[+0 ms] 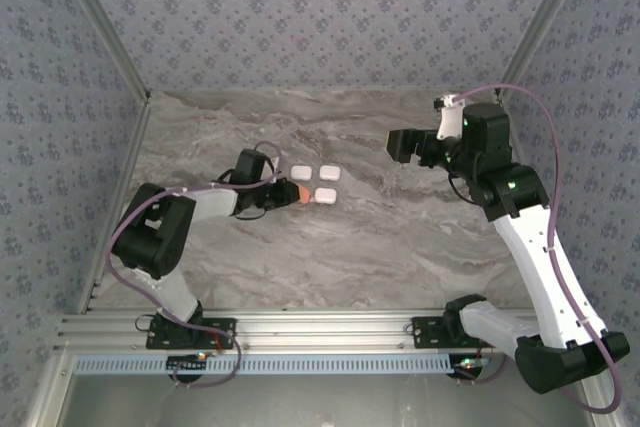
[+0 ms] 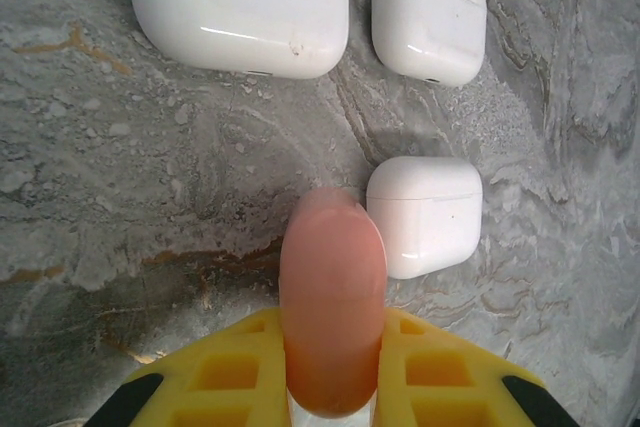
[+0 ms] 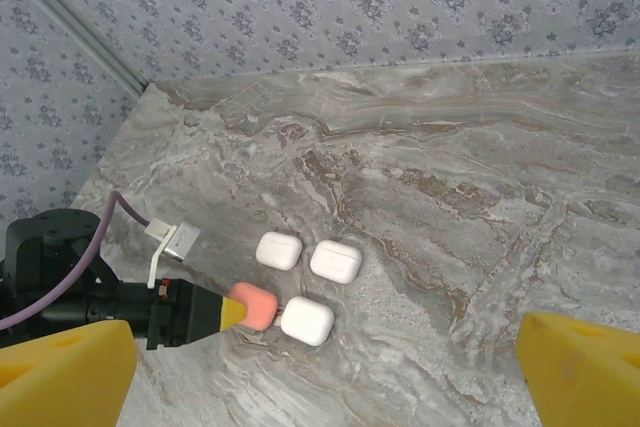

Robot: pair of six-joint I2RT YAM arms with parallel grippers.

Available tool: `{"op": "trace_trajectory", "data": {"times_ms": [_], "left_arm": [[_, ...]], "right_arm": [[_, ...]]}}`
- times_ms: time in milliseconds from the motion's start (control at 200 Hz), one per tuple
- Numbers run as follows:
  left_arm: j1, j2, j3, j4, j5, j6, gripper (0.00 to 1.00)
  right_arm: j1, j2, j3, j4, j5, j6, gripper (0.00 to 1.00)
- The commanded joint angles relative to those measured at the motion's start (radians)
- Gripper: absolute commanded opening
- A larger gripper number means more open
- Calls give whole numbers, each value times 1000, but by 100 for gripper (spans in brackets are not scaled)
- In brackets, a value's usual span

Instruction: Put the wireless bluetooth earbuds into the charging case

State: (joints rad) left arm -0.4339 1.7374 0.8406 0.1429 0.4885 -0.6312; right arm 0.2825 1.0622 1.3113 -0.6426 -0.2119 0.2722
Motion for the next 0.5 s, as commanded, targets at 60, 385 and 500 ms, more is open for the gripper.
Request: {"op": "trace_trajectory", "data": {"times_ms": [60, 385, 500], "left_arm": [[2, 5, 14, -8, -24, -12, 33], [79, -140, 16, -146, -113, 43, 60], [112, -267, -2, -194, -176, 93, 63]], "right_arm": [[-8, -6, 3, -27, 2, -3, 100], [-55, -9, 2, -51, 51, -50, 100], [-99, -25, -85, -11, 136, -63, 100]]}}
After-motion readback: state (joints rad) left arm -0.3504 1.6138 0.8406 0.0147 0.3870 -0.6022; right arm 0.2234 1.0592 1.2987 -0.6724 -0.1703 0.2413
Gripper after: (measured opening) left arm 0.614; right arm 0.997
